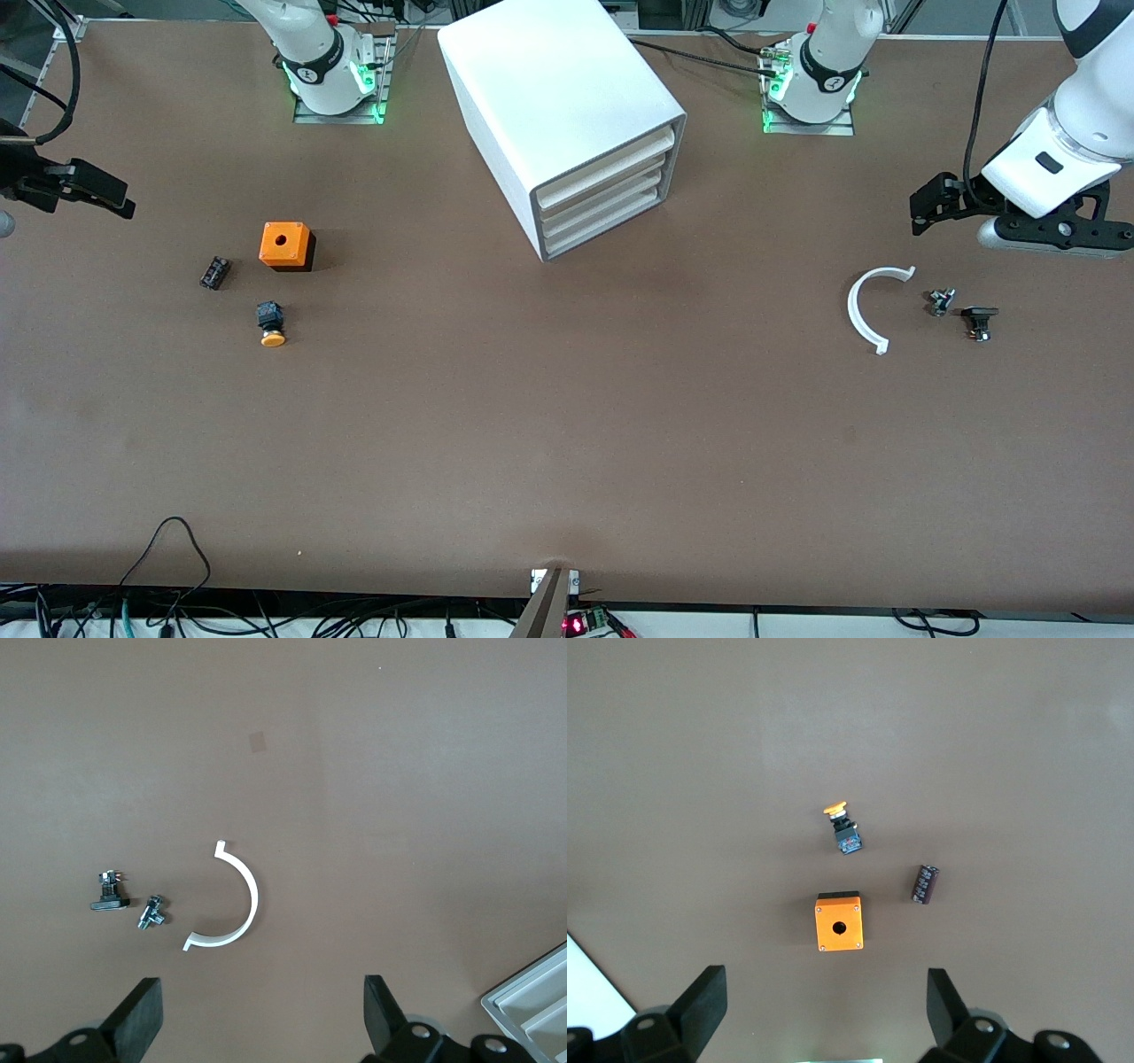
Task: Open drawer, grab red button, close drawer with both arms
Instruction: 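Reach the left gripper to the cabinet's lowest drawer handle, then pull the drawer open with the left gripper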
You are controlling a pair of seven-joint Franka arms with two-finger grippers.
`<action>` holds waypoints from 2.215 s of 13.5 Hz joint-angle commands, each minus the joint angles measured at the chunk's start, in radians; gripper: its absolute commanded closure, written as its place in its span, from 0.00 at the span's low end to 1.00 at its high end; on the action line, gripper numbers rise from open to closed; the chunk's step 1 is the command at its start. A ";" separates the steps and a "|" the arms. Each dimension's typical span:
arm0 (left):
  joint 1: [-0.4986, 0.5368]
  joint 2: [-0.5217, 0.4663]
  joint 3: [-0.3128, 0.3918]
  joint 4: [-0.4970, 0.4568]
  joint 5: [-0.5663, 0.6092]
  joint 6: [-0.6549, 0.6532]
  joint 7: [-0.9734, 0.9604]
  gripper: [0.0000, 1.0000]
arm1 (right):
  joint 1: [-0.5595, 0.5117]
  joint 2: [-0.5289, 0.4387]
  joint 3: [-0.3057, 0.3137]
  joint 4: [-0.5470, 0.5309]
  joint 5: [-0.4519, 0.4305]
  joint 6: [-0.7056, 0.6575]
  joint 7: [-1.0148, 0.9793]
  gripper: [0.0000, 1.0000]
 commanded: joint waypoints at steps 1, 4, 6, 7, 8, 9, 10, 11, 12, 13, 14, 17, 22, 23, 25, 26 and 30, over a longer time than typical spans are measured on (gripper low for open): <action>-0.001 0.007 0.007 0.014 -0.014 -0.018 0.023 0.00 | -0.002 -0.009 -0.004 -0.001 0.015 -0.016 -0.021 0.00; -0.001 0.009 0.007 0.015 -0.015 -0.018 0.023 0.00 | -0.002 -0.009 -0.004 -0.001 0.015 -0.031 -0.018 0.00; -0.001 0.010 0.007 0.012 -0.017 -0.018 0.023 0.00 | -0.002 -0.009 -0.004 -0.001 0.015 -0.031 -0.018 0.00; -0.001 0.012 0.007 0.002 -0.026 -0.018 0.023 0.00 | -0.002 -0.009 -0.004 -0.001 0.015 -0.031 -0.018 0.00; 0.004 0.013 0.008 -0.024 -0.046 -0.018 0.023 0.00 | -0.002 -0.009 -0.002 0.001 0.015 -0.031 -0.018 0.00; 0.005 0.015 0.008 -0.069 -0.084 -0.015 0.026 0.00 | 0.000 -0.009 -0.002 -0.001 0.015 -0.030 -0.018 0.00; 0.005 0.024 0.008 -0.107 -0.133 -0.012 0.028 0.00 | 0.000 -0.009 -0.002 0.001 0.013 -0.031 -0.021 0.00; 0.007 0.038 0.008 -0.142 -0.190 -0.012 0.028 0.00 | -0.002 -0.009 -0.002 -0.001 0.013 -0.031 -0.021 0.00; 0.007 0.051 0.008 -0.184 -0.271 -0.012 0.028 0.00 | -0.002 -0.009 -0.002 -0.001 0.013 -0.031 -0.021 0.00; 0.007 0.067 0.008 -0.225 -0.355 -0.011 0.028 0.00 | -0.002 -0.009 -0.002 -0.001 0.013 -0.030 -0.021 0.00; 0.005 0.085 0.008 -0.265 -0.433 -0.003 0.028 0.00 | -0.002 -0.009 -0.002 -0.001 0.013 -0.030 -0.021 0.00; 0.004 0.172 0.001 -0.373 -0.662 0.063 0.031 0.00 | -0.002 -0.009 -0.002 -0.001 0.013 -0.030 -0.021 0.00; -0.063 0.343 -0.004 -0.426 -0.915 0.065 0.290 0.00 | -0.002 -0.008 -0.004 -0.001 0.015 -0.030 -0.018 0.00; -0.076 0.386 -0.004 -0.436 -0.981 0.061 0.342 0.00 | -0.002 -0.008 -0.004 -0.001 0.015 -0.030 -0.018 0.00; -0.126 0.462 -0.004 -0.442 -1.084 0.060 0.506 0.00 | -0.002 -0.008 -0.004 -0.001 0.015 -0.028 -0.018 0.00; -0.149 0.469 -0.004 -0.469 -1.139 0.066 0.528 0.00 | -0.002 -0.009 -0.004 -0.001 0.015 -0.028 -0.018 0.00; -0.174 0.444 -0.126 -0.554 -1.238 0.165 0.532 0.00 | 0.001 -0.009 0.004 -0.001 0.013 -0.026 -0.022 0.00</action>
